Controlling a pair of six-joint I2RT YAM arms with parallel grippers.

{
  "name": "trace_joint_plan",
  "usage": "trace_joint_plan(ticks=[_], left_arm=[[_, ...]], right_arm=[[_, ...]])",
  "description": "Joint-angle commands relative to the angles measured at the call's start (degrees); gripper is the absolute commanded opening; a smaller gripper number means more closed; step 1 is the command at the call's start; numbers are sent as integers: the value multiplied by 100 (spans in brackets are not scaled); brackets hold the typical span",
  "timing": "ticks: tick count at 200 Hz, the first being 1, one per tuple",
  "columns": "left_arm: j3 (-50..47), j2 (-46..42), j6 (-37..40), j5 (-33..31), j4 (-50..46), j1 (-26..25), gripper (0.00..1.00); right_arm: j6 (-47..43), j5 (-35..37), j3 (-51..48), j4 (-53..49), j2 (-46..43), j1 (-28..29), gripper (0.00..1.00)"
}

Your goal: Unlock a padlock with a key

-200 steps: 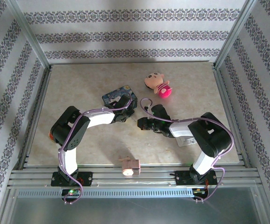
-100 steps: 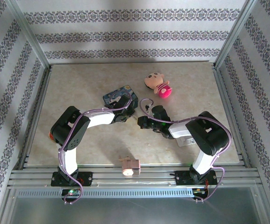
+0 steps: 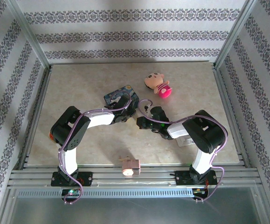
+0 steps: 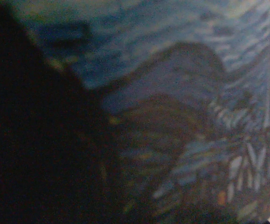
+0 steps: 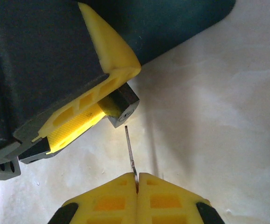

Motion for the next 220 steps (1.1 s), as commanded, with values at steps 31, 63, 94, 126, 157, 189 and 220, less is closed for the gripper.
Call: trace_joint_plan(ticks=[31,63,94,126,157,189,220], left_arm=[[-124,172,-174,233,139,-60,10],[-129,193,-182,269,162,-52,10],[-156,183,-244,316,216,-43,10],[-203,181,-470,544,333,-34,10],[-292,75,-725,752,367,-26,10],[-513,-155,-883,570,359,-6,10],[-779,-292,-1049,502,515,43,9]], right_arm=[[123,165,43,368,162,73,0],[177,233,26,516,196,69,0],[221,294,-34,645,204,72,0],[266,348,-106,900,215,69,0],[223,273,-140,1276,223,76,0],[152,-33,15,1571,383,70,0],[110,-436,285,1684,599,75,0]])
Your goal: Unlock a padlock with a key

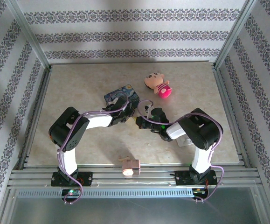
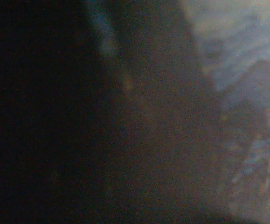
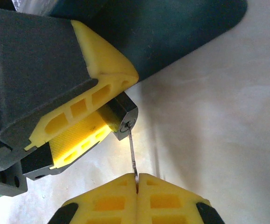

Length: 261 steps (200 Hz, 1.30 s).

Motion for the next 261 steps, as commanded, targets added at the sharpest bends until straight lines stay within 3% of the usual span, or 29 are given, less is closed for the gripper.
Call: trace_joint_plan(ticks=[1,96,142,212,261], left_arm=[[-312,-133,-448,410,-129,-39,9],[-640,-579,-387,475,-186,149,8],[-720,-678,-397,799,-76,205,7],[-781,-998,-247,1487,-525,374,6],[-676,-1093,-45,1490,-1023,414,6]], right_arm=[[-123,-339,383,648,175,76,0],[5,-1191,998,653,506,78,0],[78,-1244,1133,686,624,74,0],[-239,-1522,1098,658,607,-64,0],[-432,-1705,1106,680,555,-108,0]])
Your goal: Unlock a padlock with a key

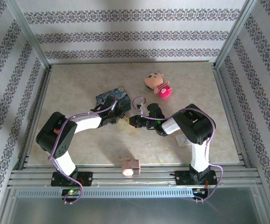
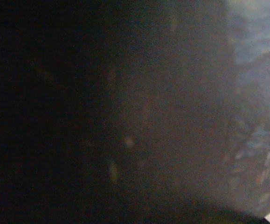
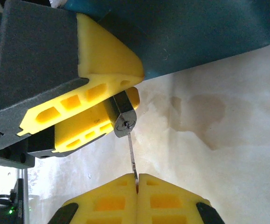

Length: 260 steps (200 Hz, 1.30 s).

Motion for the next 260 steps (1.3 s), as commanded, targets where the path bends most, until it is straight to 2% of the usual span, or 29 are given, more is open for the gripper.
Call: trace_joint_plan(ticks=[1,31,108,183,260], left_arm=[[17,-193,-9,908,-561,-160,6],[22,-162,-60,896,-573,-155,6],[-49,-166,-462,707,-297,-122,6],[-85,-62,-624,677,-153,-105,7],[-118,-70,-911,529,93,-53,7]], right_arm=[[-257,-18,343,736,-40,-56,0],[-253,12,294,805,-117,-73,0],[-9,610,-260,1394,-210,-71,0],[130,482,-236,1713,29,12,0],[117,559,-613,1798,-128,49,0]])
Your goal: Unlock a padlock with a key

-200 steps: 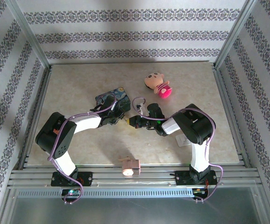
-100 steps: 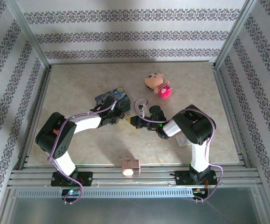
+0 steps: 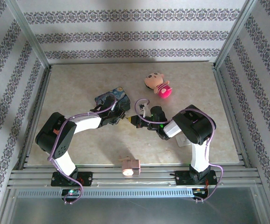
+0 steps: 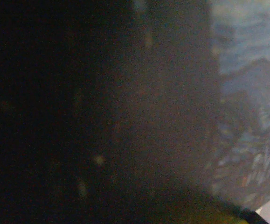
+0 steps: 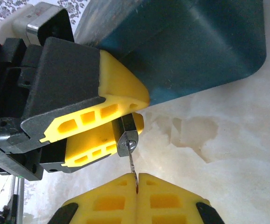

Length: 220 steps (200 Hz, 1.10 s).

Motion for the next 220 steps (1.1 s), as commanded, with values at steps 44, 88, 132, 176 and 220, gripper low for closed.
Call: trace_joint_plan(ticks=[44,88,132,176,220], left_arm=[[-78,-64,-467,449,80,-5,7],[-98,-65,-436,496,131,-2,7],[-96,-20,-374,630,194,-9,7],[-80,-28,-157,774,94,-9,7],[-102,-80,131,938,-86,-6,6]], right_arm=[[119,128,-49,637,-20,41,0],[498,7,190,625,157,49,0],[1290,-307,410,513,316,50,0],[1552,-569,508,523,328,-45,0],[1595,-747,508,407,145,-288,0]])
